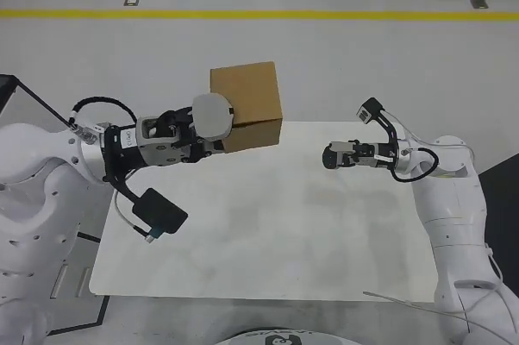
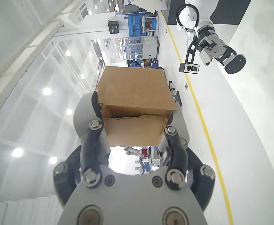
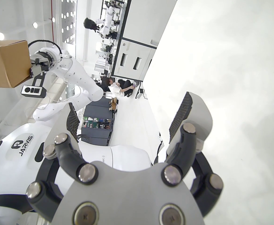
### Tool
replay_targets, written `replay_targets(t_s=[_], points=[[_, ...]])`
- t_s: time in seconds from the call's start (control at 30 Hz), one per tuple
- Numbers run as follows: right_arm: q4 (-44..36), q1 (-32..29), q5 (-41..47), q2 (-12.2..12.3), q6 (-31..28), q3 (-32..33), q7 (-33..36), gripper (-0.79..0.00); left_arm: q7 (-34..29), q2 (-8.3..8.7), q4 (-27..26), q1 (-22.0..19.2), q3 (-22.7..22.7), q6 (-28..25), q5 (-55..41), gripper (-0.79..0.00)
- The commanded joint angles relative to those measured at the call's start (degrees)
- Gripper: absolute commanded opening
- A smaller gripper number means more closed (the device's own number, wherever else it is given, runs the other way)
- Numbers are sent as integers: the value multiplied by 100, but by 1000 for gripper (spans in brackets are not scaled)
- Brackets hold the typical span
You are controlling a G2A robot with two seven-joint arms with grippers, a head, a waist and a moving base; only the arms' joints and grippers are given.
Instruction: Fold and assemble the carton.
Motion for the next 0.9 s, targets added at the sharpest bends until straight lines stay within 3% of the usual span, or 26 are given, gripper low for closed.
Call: replay_targets(t_s=[0.0, 0.33, 0.67, 0.87], points=[[0, 0, 0, 0, 0, 0, 0, 0, 213, 21, 32, 28, -55, 181, 102, -785], [0, 0, 0, 0, 0, 0, 0, 0, 336, 37, 18, 50, -67, 369, 221, -785], [0, 0, 0, 0, 0, 0, 0, 0, 722, 81, -110, 105, -204, 1732, 938, -785], [0, 0, 0, 0, 0, 0, 0, 0, 759, 89, -118, 97, -203, 2107, 1058, -785]])
